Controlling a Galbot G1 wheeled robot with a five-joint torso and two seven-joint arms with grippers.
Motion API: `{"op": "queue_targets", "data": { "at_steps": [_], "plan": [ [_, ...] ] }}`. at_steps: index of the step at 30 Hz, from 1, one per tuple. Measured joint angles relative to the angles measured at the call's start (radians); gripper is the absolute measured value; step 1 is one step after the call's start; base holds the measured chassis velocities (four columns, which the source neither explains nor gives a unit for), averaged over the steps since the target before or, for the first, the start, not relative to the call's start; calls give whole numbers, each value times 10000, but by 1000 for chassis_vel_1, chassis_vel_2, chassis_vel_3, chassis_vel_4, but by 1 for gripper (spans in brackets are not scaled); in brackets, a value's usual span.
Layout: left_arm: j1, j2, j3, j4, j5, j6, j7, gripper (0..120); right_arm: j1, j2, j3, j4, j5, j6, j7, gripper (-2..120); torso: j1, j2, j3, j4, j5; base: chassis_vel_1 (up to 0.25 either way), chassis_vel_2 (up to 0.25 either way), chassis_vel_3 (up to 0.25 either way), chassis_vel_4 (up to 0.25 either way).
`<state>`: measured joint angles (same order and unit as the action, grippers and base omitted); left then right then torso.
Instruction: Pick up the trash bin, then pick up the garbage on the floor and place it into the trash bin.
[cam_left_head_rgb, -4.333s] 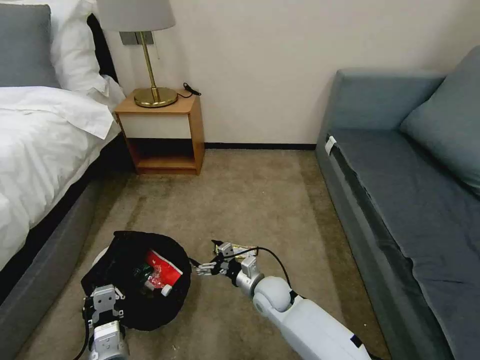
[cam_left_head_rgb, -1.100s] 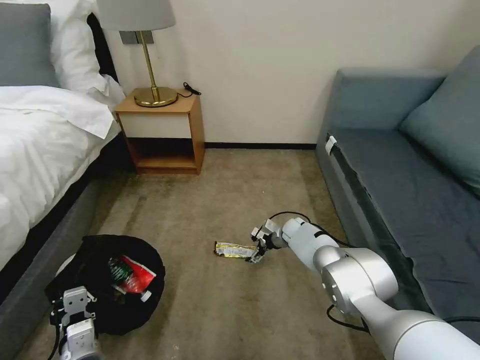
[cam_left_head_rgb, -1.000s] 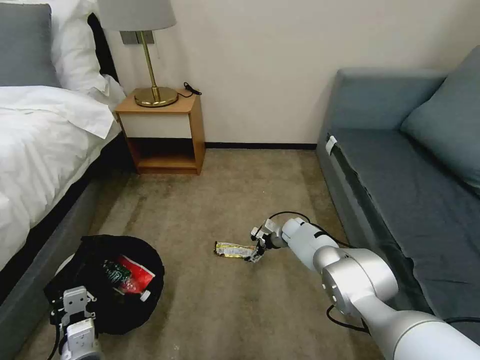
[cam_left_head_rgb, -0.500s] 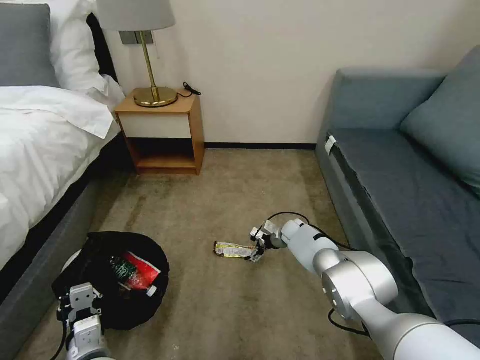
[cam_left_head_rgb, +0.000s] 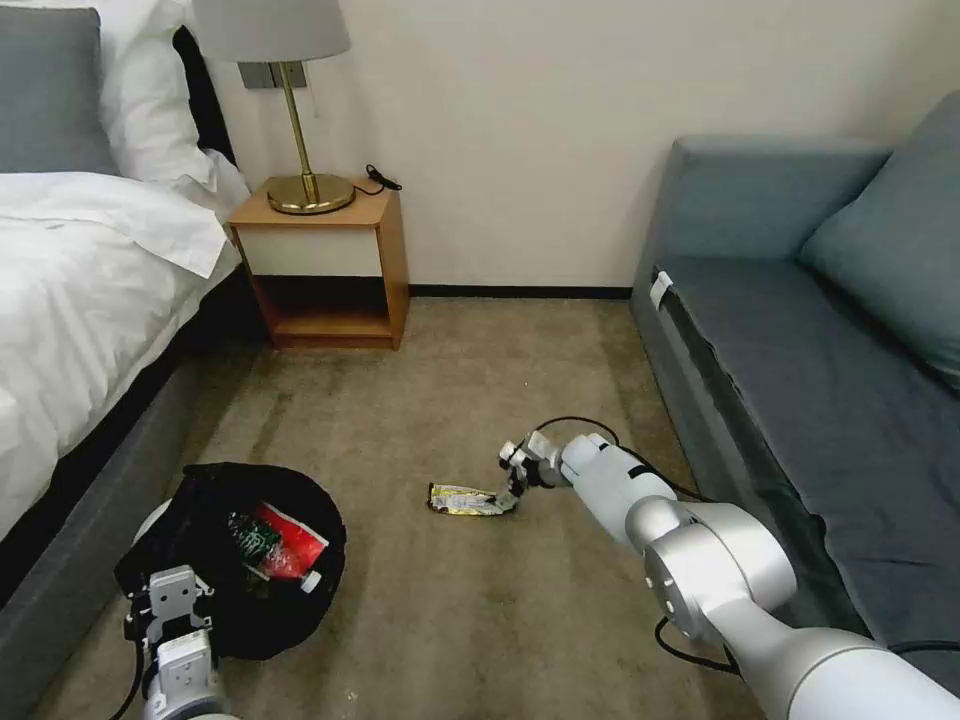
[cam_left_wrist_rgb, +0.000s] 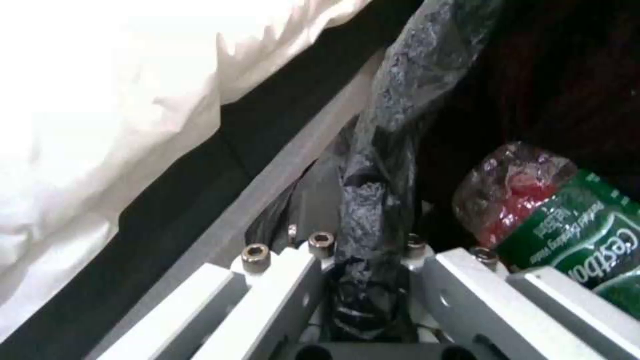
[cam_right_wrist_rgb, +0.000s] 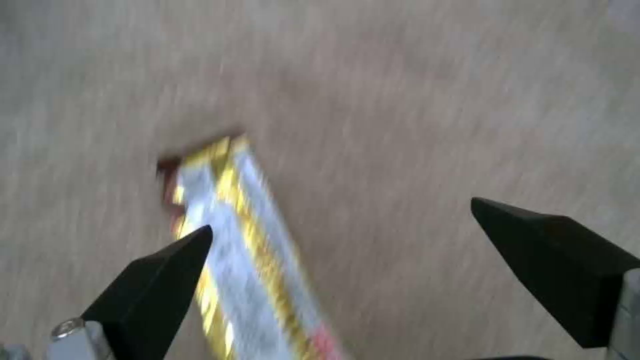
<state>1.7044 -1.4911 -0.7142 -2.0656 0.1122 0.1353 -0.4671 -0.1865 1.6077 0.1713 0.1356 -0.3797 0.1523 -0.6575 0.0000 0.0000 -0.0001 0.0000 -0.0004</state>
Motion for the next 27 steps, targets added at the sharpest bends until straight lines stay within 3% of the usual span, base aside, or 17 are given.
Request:
{"op": "queue_targets", "data": {
  "at_steps": [3, 4, 5, 7, 13, 27],
  "plan": [
    [-120, 70, 15, -45, -39, 81, -8, 0, -741, -6, -2008, 1750, 2457, -520, 196, 100, 0, 0, 1, -5, 3, 0, 0, 0, 0],
    [-120, 70, 15, -45, -39, 81, -8, 0, -741, -6, -2008, 1750, 2457, -520, 196, 100, 0, 0, 1, -5, 3, 0, 0, 0, 0],
    [-167, 100, 30, -57, -51, 124, -8, 0, -1105, -3, -2997, 2676, 3459, -778, 274, 100, 0, 0, 0, -2, 4, 0, 0, 0, 0],
    [-242, 152, 49, -79, -73, 183, -8, 0, -1610, 15, -3891, 3777, 4212, -1025, 427, 100, 0, 0, 0, 7, 10, 0, 0, 0, 0],
    [-307, 228, 96, -86, -113, 243, -9, 0, -2164, 4, -4282, 4460, 4480, -1202, 800, 100, 0, 0, 0, -1, 3, 18, 3, 1, 5],
    [-297, 372, -15, 8, -242, 242, -6, 0, -1994, 2, -3971, 3846, 4259, -985, 1050, 100, 0, 1, 1, 1, 3, 0, 0, 0, 0]
  ]
}}
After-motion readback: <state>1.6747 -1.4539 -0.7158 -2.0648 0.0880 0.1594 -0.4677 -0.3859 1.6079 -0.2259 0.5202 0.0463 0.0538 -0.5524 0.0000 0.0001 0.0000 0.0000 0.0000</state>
